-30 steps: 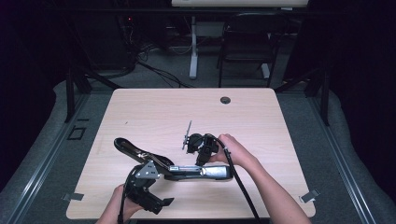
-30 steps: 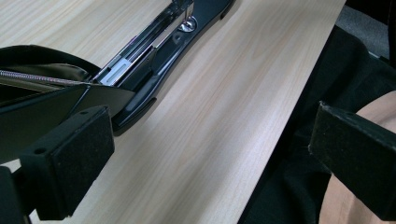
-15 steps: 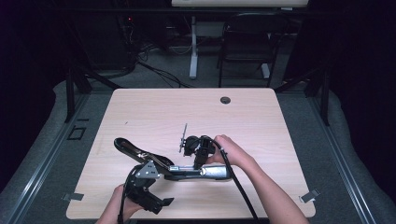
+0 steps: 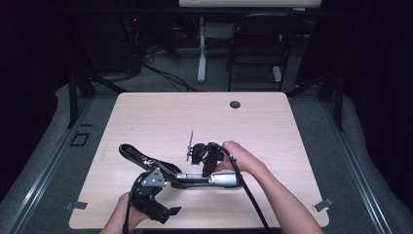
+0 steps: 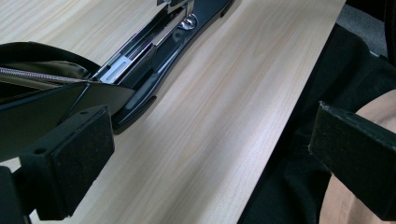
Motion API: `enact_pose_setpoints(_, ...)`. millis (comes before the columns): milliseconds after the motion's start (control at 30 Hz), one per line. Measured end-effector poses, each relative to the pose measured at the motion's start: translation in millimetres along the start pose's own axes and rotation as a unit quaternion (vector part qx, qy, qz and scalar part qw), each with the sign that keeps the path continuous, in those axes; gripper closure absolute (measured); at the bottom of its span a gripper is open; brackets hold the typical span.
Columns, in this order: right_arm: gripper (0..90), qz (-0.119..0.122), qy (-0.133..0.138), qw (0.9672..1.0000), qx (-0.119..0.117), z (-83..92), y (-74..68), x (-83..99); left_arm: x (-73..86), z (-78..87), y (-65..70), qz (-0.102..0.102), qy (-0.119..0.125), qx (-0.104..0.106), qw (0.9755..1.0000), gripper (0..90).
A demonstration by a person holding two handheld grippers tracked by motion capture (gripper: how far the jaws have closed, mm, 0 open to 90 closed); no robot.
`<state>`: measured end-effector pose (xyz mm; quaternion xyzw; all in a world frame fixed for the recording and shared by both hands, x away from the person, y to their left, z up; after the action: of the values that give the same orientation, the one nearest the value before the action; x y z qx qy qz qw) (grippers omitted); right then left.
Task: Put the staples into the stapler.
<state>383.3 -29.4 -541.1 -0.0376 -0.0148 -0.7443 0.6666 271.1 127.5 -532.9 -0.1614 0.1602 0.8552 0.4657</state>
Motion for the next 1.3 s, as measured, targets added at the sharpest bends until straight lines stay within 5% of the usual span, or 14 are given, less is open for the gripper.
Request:
enact_pose_setpoints(500, 77.5, 0.031, -0.018, 0.9993, -0.006, -3.6, 0.6, -4.6, 0.5, -0.6, -1.4, 0.004, -0.002, -0.001, 1.0, 0.0)
enact_pose_setpoints(933, 75.5, 0.034, -0.021, 0.9992, -0.005, -6.2, 0.4, -7.6, 0.7, -0.5, -1.3, 0.004, -0.002, 0.0, 1.0, 0.1)
enact_pose_setpoints(1133, 70.0, 0.027, -0.01, 0.9996, -0.002, -2.6, 2.5, -6.0, 0.7, -0.2, -1.3, 0.004, -0.002, -0.002, 1.0, 0.0)
enact_pose_setpoints(1300, 61.8, -0.002, 0.02, 0.9998, 0.001, 2.8, 5.9, -0.5, 0.8, 0.5, -1.5, 0.005, -0.001, -0.004, 1.0, 0.0)
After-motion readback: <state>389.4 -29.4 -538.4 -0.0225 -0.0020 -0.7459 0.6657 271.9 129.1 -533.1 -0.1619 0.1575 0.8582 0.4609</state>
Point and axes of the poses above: each handheld gripper's, and its own axes: z roughly backward along the jaws, x roughly out of its underside, y roughly to its right, the point moved 5 cm from there along -z, roughly forward along the jaws, and after that the axes turned 14 degrees about -y, right-handed, at the moved point
